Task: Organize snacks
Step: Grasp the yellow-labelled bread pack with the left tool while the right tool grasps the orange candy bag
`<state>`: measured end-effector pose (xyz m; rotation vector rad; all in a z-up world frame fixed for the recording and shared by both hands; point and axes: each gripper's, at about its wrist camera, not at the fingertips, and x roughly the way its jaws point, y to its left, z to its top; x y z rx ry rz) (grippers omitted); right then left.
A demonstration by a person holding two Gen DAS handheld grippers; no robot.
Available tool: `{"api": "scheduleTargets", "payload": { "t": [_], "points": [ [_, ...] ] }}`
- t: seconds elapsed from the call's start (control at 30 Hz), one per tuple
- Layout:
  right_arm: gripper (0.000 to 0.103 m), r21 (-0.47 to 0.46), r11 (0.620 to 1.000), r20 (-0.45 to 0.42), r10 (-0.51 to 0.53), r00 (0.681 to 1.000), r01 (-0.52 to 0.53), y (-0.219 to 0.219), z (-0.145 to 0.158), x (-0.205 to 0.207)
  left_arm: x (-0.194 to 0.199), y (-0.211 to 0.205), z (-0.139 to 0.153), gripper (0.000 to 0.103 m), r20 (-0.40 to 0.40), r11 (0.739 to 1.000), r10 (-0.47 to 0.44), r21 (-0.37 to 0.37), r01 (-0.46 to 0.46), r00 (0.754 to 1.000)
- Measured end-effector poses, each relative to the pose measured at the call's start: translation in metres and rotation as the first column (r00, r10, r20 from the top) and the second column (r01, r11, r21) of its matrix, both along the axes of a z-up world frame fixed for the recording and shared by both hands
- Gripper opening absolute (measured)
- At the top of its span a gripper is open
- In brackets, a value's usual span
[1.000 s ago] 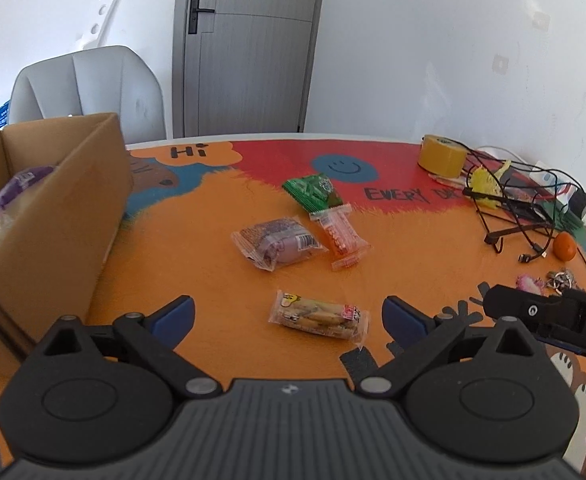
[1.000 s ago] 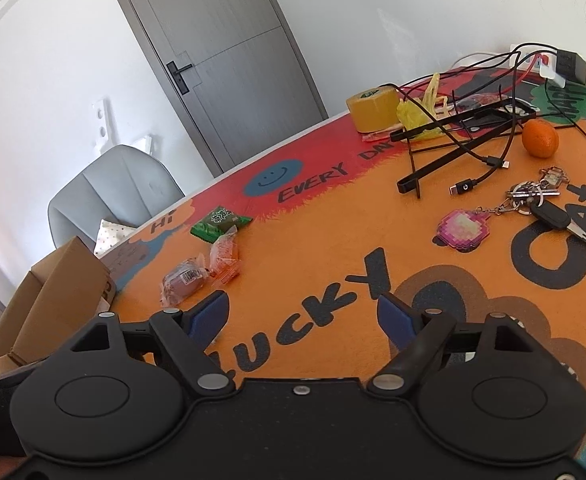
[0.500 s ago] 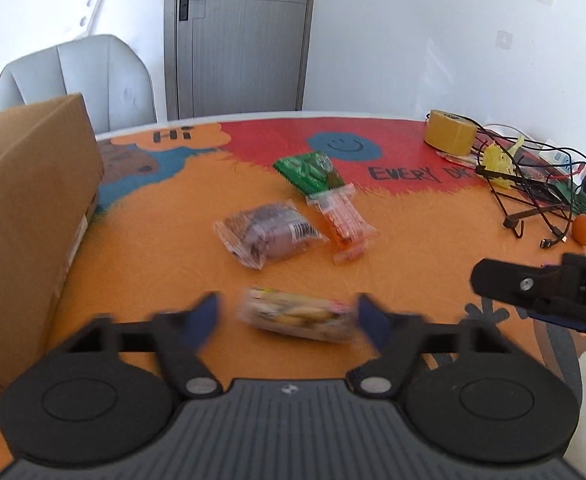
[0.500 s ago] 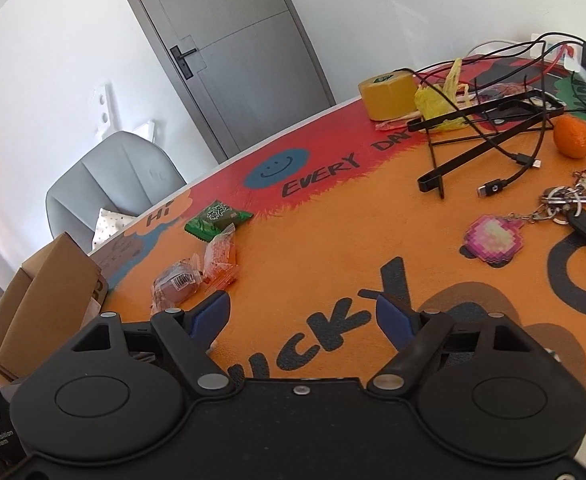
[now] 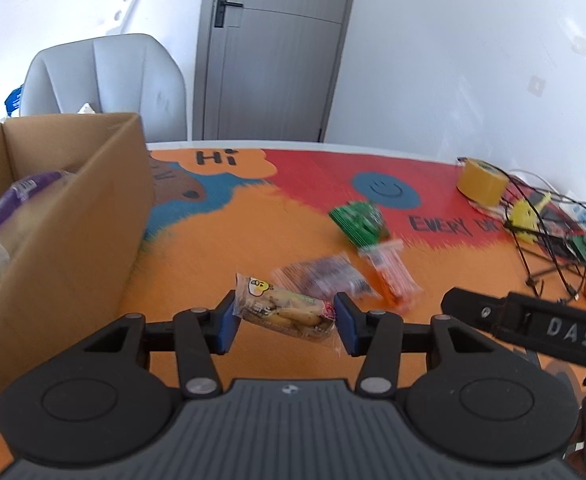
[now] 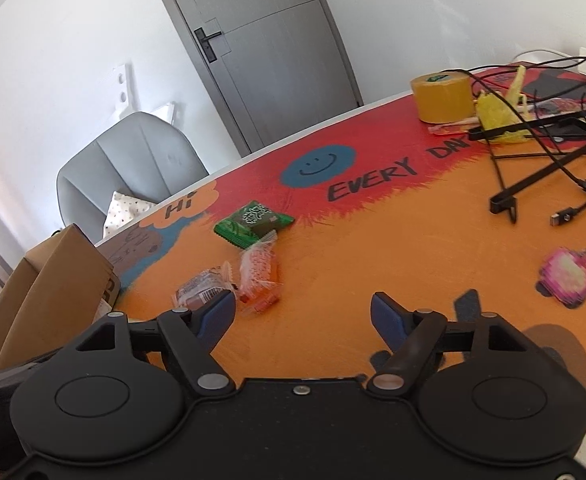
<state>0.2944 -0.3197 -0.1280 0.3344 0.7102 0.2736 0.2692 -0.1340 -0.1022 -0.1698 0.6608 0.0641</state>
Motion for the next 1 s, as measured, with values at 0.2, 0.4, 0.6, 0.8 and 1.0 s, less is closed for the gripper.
{"api": "scheduleTargets", "payload": {
  "t": [0.2, 0.4, 0.6, 0.8, 1.0],
  "points": [
    [0.066, -0.008, 1.0, -0.008, 0.022, 1.0, -0.022, 0.015, 0.001, 0.018, 0.009, 0.008, 0.007, 0.049, 0.008, 1.0, 0.014, -0.012, -0.014, 1.0],
    [0.057, -0.018, 0.999, -0.023, 0.028, 0.999, -0.028, 0.026, 0.0, 0.037, 0.02, 0.012, 0.014, 0.049, 0.018, 0.999, 0.028, -0.028, -0.028, 0.999],
    [0.054, -0.04, 0.998, -0.056, 0.05, 0.997, -0.052, 0.038, -0.007, 0.052, 0.026, 0.018, 0.02, 0.049, 0.012, 0.998, 0.049, -0.034, -0.048, 0.999],
    [0.028, -0.06, 0.997, -0.103, 0.046, 0.994, -0.053, 0.04, -0.007, 0.051, 0.019, 0.022, 0.025, 0.049, 0.017, 0.997, 0.058, -0.05, -0.058, 0.998],
    [0.024, -0.062, 0.998, -0.083, 0.017, 0.996, -0.022, 0.033, -0.001, 0.033, 0.007, 0.022, 0.033, 0.049, 0.032, 0.997, 0.057, -0.055, -0.055, 0.998]
  ]
}}
